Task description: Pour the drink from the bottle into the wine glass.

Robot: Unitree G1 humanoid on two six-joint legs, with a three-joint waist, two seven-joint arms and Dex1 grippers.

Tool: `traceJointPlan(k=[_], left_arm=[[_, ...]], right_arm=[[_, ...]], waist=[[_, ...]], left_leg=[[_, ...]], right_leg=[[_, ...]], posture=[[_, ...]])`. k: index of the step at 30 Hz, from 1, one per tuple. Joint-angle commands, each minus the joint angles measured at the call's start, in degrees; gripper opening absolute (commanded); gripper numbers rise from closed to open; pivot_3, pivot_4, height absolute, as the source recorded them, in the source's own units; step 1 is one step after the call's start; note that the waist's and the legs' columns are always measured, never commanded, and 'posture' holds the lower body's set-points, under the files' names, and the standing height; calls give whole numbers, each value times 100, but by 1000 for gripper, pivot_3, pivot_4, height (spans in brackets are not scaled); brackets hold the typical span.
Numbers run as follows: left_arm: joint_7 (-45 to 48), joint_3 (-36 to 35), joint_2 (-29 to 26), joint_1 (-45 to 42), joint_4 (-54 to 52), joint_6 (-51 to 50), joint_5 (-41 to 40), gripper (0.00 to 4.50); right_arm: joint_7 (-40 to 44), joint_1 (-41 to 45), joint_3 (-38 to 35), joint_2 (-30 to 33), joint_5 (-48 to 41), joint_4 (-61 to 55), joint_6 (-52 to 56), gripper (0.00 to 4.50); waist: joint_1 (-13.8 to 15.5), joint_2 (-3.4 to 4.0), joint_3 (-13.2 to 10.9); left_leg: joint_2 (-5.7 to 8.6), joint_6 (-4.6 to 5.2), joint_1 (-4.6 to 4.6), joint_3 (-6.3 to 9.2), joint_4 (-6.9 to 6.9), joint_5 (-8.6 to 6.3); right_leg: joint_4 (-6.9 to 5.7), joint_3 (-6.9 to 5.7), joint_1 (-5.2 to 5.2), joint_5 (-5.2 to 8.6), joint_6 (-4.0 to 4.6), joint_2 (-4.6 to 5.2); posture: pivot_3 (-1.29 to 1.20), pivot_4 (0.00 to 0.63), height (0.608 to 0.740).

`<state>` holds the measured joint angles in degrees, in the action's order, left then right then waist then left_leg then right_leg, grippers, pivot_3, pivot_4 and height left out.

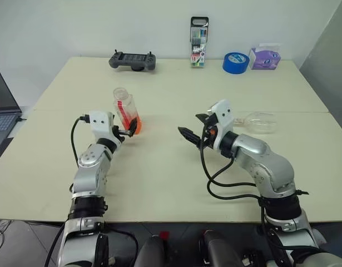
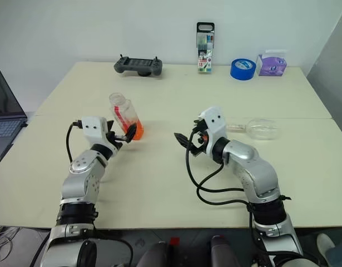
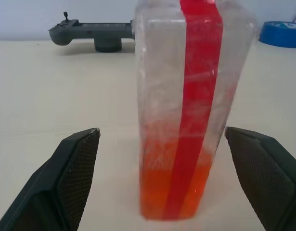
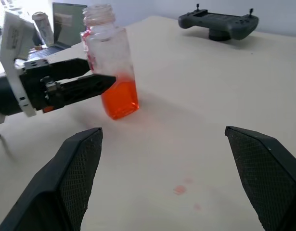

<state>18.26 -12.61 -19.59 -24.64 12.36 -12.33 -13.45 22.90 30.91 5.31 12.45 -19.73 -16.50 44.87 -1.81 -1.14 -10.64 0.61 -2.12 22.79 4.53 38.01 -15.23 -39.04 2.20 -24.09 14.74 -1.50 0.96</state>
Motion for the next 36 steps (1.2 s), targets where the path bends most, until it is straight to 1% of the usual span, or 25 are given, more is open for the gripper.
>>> traceJointPlan(k=[1, 4, 6, 8, 11, 16, 19, 21, 24, 27, 31, 34, 36], left_arm=[[153, -32, -229, 373, -841, -314, -115, 4449], [306, -173, -449, 917, -1567, -812, -332, 4449], [618, -184, -676, 1448, -2141, -1185, -567, 4449], [1076, -26, -879, 1981, -2702, -1376, -812, 4449], [1502, 472, -890, 2402, -3313, -1523, -1038, 4449], [1483, 1565, -341, 2242, -3801, -1562, -957, 4449], [1335, 1981, 31, 1864, -3809, -1572, -845, 4449], [1324, 2211, 160, 1583, -3762, -1648, -801, 4449], [1307, 2363, 237, 1285, -3692, -1747, -768, 4449], [1315, 2429, 243, 1117, -3675, -1833, -766, 4449], [1364, 2470, 64, 876, -3753, -2132, -724, 4449], [1351, 2454, 20, 839, -3779, -2192, -737, 4449], [1367, 2421, -32, 888, -3787, -2202, -740, 4449]], right_arm=[[-190, -185, -464, -97, -314, -402, 139, 4342], [-368, -457, -836, -175, -550, -591, 305, 4342], [-556, -681, -1098, -269, -699, -736, 408, 4342], [-785, -834, -1508, -529, -1035, -858, 426, 4342], [-1159, -957, -2023, -902, -1412, -895, 350, 4342], [-1958, -1012, -2703, -1608, -1797, -564, 20, 4342], [-2310, -811, -3082, -1868, -2104, -97, -202, 4342], [-2471, -629, -3361, -1999, -2462, 271, -311, 4342], [-2643, -346, -3664, -2043, -2887, 719, -452, 4342], [-2749, -111, -3814, -1988, -3202, 1079, -550, 4342], [-2930, 414, -4168, -1912, -3698, 1940, -816, 4342], [-3038, 562, -4289, -1860, -4025, 2237, -862, 4342], [-3105, 625, -4290, -1762, -4063, 2461, -885, 4342]], waist=[[-5, 0, 0], [-6, 0, 0], [-6, 0, 0], [-16, 1, 0], [12, 3, -1], [40, 2, 0], [25, 2, 0], [11, 3, 0], [-16, 10, 4], [-29, 11, 4], [-22, 12, 4], [-19, 12, 4], [-17, 12, 4]], left_leg=[[-1, 0, 0, 0, 0, 0], [-5, 0, 0, 0, -1, 0], [-6, 0, -1, 1, -2, 0], [-8, 0, -3, -1, -6, -1], [-8, 0, -4, -4, -8, 0], [-1, 1, -19, 2, -3, 1], [-3, 1, -24, -4, -6, 1], [-6, 2, -28, -9, -7, 1], [-11, 3, -31, -22, -11, 0], [-19, 6, -35, -30, -14, -2], [-21, 6, -36, -30, -11, -2], [-21, 6, -35, -36, -12, -2], [-21, 7, -32, -35, -12, -2]], right_leg=[[0, 0, 0, 0, 0, 0], [-1, 5, -1, 0, 0, -1], [-2, 8, 0, 0, 0, -1], [1, 11, 1, 0, 0, -2], [0, 14, 1, 1, 1, -3], [7, 11, 28, 2, 1, -4], [6, 11, 31, 2, 1, -10], [4, 11, 30, 1, 1, -17], [3, 12, 31, 1, 2, -48], [2, 19, 29, 1, 2, -57], [2, 17, 32, 1, 2, -63], [3, 17, 32, 2, 2, -64], [6, 17, 32, 2, 2, -64]], posture=[[0, 150, 740], [0, 150, 740], [0, 150, 740], [0, 150, 740], [0, 150, 740], [0, 150, 740], [0, 150, 740], [0, 150, 740], [0, 150, 740], [0, 150, 740], [0, 150, 740], [0, 150, 740], [0, 150, 740]])
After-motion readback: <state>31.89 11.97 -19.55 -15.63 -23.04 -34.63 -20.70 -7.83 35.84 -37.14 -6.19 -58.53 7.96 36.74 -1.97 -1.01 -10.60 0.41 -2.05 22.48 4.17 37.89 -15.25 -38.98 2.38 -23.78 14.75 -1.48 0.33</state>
